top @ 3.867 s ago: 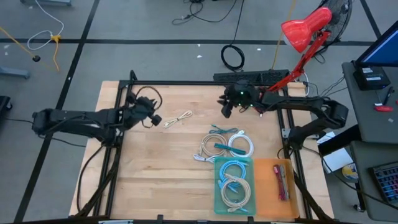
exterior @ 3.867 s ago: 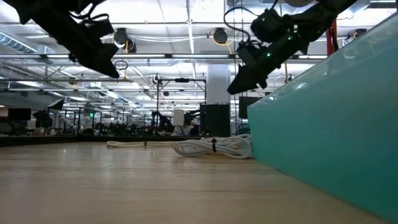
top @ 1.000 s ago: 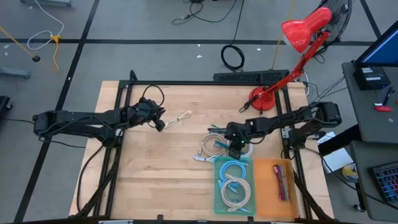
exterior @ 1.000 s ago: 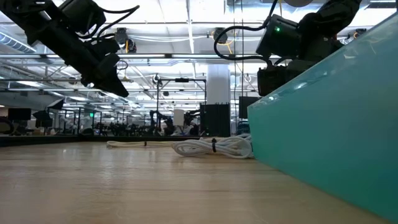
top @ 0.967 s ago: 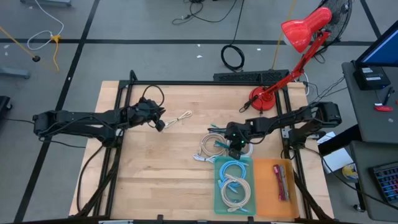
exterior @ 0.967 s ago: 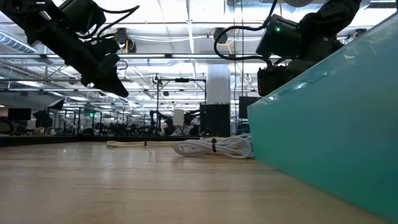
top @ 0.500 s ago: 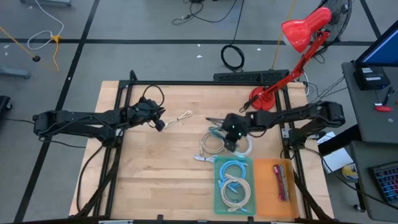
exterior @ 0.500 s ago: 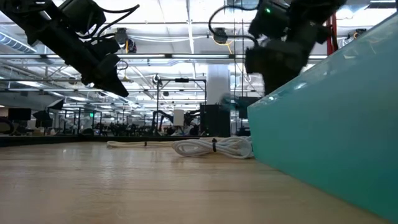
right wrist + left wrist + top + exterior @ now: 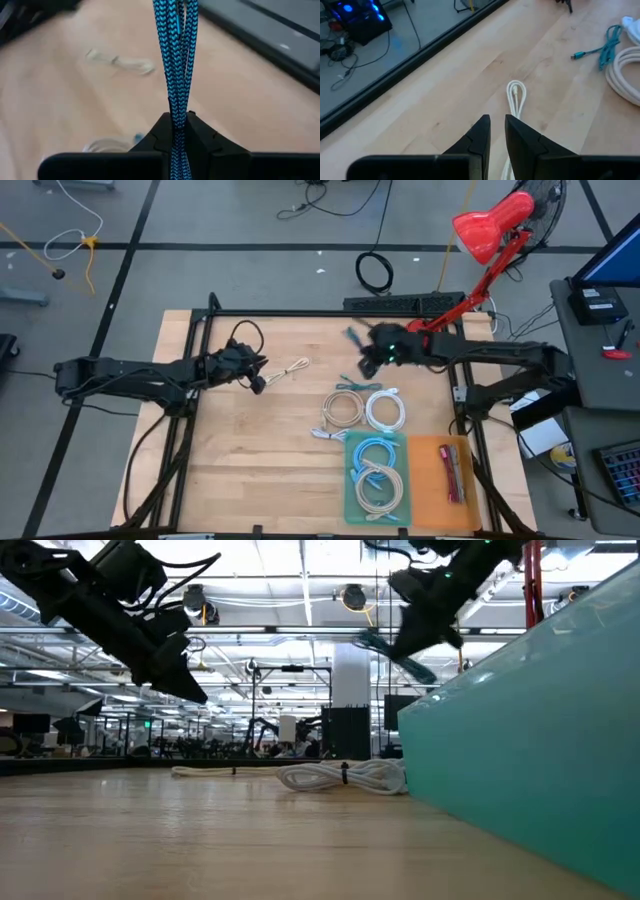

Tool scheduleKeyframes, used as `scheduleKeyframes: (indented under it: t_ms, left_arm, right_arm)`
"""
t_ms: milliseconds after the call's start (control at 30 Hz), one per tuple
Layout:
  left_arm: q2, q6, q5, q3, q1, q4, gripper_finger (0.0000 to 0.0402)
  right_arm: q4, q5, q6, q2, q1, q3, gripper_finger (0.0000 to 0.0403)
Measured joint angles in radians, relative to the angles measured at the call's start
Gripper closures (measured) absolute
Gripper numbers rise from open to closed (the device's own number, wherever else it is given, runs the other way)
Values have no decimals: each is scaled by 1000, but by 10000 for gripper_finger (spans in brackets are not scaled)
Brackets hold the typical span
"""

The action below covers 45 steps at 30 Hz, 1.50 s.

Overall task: Pick & Place USB Port
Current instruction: Put the blue charger cable into the orange bin

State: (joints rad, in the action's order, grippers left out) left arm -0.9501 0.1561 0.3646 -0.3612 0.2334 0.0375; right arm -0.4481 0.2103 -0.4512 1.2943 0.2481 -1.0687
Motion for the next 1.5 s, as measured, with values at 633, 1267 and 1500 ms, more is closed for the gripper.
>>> scheduleKeyframes:
  t_ms: [633,1267,1500]
  left_arm:
    - [-25,-25,-41,20,1,73,339]
    - [-25,-57,-36,20,1,137,339]
    - [-25,-49,-50,20,1,196,339]
  right_arm:
    - [-798,24,-779,-315,-150,2,386]
    - [-839,-59,-1704,-164,-911,68,386]
    - [-736,-127,-1835,-42,-1110,67,386]
